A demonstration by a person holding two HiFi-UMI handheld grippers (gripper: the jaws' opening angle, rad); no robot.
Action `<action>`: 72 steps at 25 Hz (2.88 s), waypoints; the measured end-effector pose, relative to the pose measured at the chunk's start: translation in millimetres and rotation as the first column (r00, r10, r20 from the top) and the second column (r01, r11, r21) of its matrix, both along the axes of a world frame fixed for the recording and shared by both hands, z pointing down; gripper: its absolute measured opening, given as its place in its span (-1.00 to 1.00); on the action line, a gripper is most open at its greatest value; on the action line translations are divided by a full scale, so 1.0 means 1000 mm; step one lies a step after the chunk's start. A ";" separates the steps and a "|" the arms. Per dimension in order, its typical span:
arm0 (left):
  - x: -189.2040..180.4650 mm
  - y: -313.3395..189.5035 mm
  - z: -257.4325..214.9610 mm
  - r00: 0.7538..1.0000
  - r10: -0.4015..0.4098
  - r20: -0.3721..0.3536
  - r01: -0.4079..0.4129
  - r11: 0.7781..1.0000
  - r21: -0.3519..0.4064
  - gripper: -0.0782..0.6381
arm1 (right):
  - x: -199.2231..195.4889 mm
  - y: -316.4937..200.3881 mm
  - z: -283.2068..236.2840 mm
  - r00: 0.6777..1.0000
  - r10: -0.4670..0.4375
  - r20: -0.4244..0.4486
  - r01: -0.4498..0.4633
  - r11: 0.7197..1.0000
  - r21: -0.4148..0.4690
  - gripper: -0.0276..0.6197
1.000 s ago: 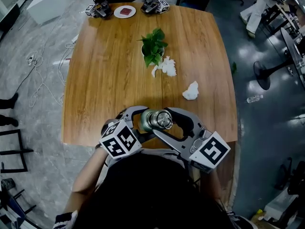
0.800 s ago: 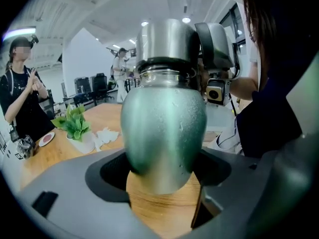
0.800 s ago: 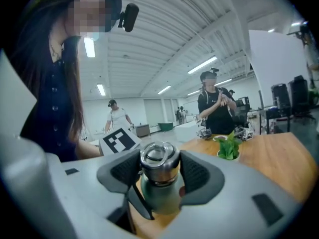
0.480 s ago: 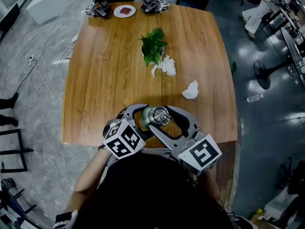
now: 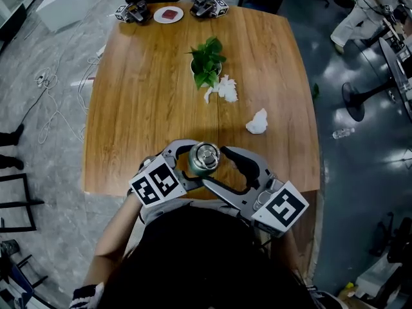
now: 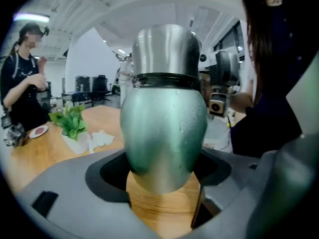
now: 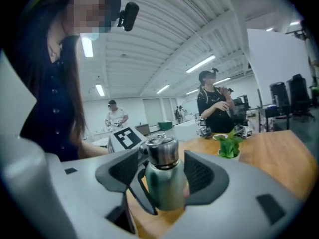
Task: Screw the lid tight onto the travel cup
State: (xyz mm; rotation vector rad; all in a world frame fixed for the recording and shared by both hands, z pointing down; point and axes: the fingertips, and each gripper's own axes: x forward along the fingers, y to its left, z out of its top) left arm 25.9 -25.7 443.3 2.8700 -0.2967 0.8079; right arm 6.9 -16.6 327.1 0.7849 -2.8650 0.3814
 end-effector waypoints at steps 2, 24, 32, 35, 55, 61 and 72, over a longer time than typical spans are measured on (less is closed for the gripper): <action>0.002 0.014 -0.002 0.993 0.121 -0.008 -0.121 0.993 -0.017 0.30 | 0.000 0.004 -0.001 0.998 -0.057 0.000 0.057 0.998 0.018 -0.07; -0.005 0.021 0.022 0.995 0.087 0.038 -0.085 0.995 -0.052 0.30 | -0.013 0.006 0.017 0.993 -0.025 -0.120 0.035 0.996 0.083 -0.12; -0.001 0.031 0.024 0.984 0.164 0.063 -0.160 0.985 -0.065 0.30 | -0.015 0.006 0.017 0.995 -0.067 -0.080 0.076 0.991 0.107 -0.14; 0.000 0.018 0.025 0.997 0.038 0.067 -0.033 0.997 -0.072 0.30 | -0.013 -0.005 0.020 0.989 0.071 -0.133 -0.049 0.986 0.162 -0.14; -0.008 0.007 0.026 0.990 -0.054 0.133 0.058 0.998 -0.029 0.30 | -0.012 -0.010 0.018 0.979 0.170 -0.112 -0.153 0.977 0.146 -0.14; -0.007 0.020 0.023 0.993 0.069 0.092 -0.066 0.997 -0.033 0.30 | -0.013 0.000 0.010 0.999 0.030 0.011 -0.031 0.999 0.041 -0.13; -0.006 0.003 0.024 0.983 -0.084 0.161 0.082 0.996 0.019 0.30 | -0.008 -0.014 0.014 0.972 0.221 -0.086 -0.207 0.967 0.148 -0.13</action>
